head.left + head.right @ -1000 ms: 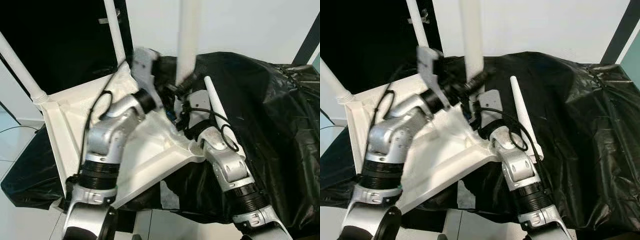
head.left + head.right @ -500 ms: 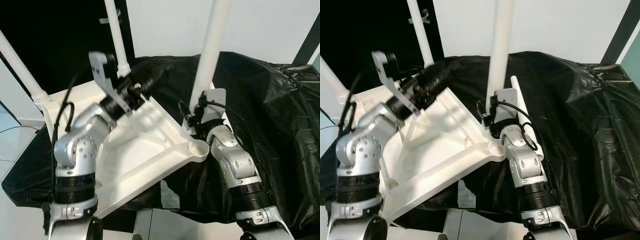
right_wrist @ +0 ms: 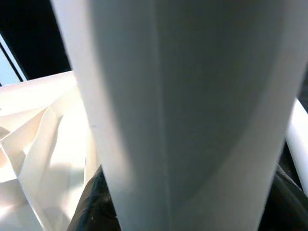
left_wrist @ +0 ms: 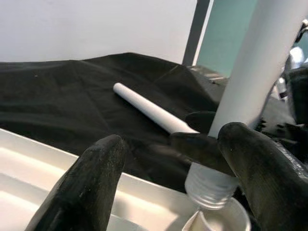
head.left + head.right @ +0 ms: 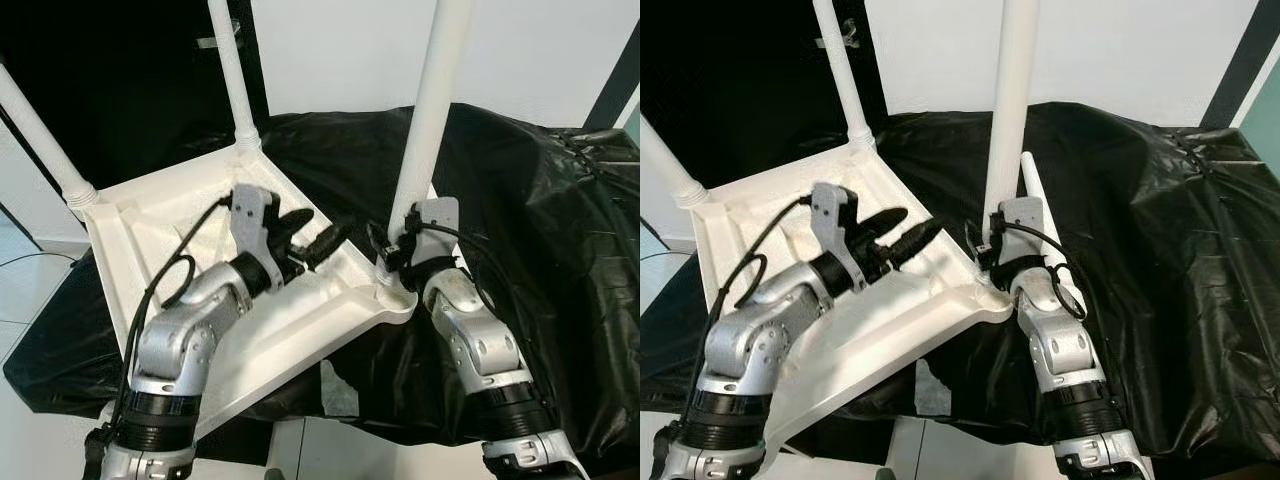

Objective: Building children table

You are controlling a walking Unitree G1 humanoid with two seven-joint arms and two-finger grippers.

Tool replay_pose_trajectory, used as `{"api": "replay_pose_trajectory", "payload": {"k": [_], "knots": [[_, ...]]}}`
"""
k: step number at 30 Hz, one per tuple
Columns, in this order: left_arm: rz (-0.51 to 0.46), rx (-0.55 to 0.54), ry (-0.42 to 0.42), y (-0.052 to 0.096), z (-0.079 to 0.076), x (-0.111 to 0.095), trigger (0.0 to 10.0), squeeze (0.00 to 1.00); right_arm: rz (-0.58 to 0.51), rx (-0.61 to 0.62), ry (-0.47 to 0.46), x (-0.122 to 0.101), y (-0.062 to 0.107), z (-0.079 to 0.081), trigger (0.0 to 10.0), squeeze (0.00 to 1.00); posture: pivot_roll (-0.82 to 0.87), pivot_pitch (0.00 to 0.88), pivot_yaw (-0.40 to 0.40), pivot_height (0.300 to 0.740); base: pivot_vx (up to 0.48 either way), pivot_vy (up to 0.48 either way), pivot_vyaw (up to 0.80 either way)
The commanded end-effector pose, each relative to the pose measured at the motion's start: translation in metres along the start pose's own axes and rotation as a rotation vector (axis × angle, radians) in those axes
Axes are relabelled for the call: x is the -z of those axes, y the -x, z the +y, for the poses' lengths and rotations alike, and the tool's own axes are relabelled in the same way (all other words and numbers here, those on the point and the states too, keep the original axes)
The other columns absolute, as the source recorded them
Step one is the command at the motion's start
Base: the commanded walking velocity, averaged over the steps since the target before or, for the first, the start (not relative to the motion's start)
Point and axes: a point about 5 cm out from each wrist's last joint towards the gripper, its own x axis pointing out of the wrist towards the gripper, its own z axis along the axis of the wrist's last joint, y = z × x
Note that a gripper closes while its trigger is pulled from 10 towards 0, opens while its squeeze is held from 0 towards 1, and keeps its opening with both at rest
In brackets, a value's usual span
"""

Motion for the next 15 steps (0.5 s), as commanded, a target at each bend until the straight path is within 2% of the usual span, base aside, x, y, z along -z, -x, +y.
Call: {"api": "replay_pose_trajectory", "payload": {"k": [1,4,5,8,15], "knots": [[0.022,-0.002,-0.037,0.003,-0.001,0.006,10.0,0.00,-0.029,-0.022,0.015,-0.002,0.003,0.004,10.0,0.00,0.05,0.000,0.029,0.740,0.000,0.000,0.00],[0.036,0.001,-0.063,0.007,-0.003,0.012,10.0,0.00,-0.009,-0.047,-0.006,0.006,0.008,0.011,10.0,0.00,0.05,0.000,0.029,0.740,0.000,0.000,0.00],[0.064,0.009,-0.077,0.011,-0.003,0.017,10.0,0.00,0.016,-0.069,-0.004,0.015,0.011,0.016,10.0,0.00,0.06,0.000,0.028,0.740,0.000,0.000,0.00],[0.084,0.022,-0.094,0.013,-0.005,0.019,10.0,0.00,0.030,-0.077,-0.007,0.019,0.012,0.019,10.0,0.00,0.06,0.000,0.025,0.740,0.000,0.000,0.00],[0.126,0.059,-0.165,0.019,-0.011,0.026,10.0,0.00,0.082,-0.026,-0.028,0.034,0.018,0.013,10.0,0.00,0.07,0.000,0.018,0.740,0.000,0.000,0.00]]}}
